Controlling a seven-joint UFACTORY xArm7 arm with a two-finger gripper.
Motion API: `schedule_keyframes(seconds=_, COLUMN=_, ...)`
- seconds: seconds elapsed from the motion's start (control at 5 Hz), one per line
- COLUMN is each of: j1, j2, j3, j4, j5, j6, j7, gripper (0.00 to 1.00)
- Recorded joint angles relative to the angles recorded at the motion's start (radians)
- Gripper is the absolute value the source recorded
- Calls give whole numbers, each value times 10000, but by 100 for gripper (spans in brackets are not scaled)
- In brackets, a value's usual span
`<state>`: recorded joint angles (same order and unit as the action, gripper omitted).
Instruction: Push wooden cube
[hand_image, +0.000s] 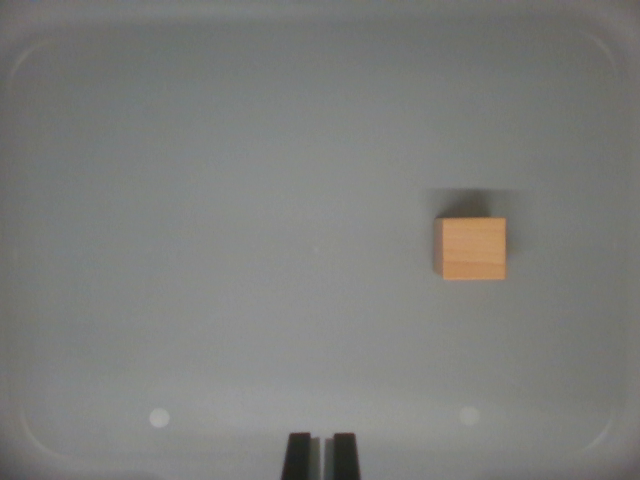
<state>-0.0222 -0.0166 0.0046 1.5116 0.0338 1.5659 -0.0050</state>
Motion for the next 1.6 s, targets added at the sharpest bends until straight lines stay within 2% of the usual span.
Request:
schedule_keyframes(seconds=0.2, j1=-24, j2=35, j3=-24, j4=-175, j5=4, j6=-217, j7=-45, gripper=0)
schedule_keyframes(seconds=0.4, j1=-24, j2=35, j3=-24, j4=-175, j5=4, j6=-217, j7=-45, gripper=0)
schedule_keyframes(seconds=0.6, j1=-50, j2=74, j3=-52, j4=-372, j5=8, j6=-461, j7=-95, gripper=0)
schedule_keyframes(seconds=0.8, j1=-50, j2=74, j3=-52, j4=-372, j5=8, j6=-461, j7=-95, gripper=0)
schedule_keyframes(seconds=1.0, j1=-82, j2=121, j3=-85, j4=-610, j5=13, j6=-755, j7=-156, gripper=0)
schedule_keyframes(seconds=1.2, j1=-82, j2=121, j3=-85, j4=-610, j5=13, j6=-755, j7=-156, gripper=0)
schedule_keyframes(seconds=1.4, j1=-117, j2=173, j3=-121, j4=-874, j5=19, j6=-1081, j7=-224, gripper=0)
schedule_keyframes(seconds=1.6, j1=-117, j2=173, j3=-121, j4=-874, j5=19, j6=-1081, j7=-224, gripper=0)
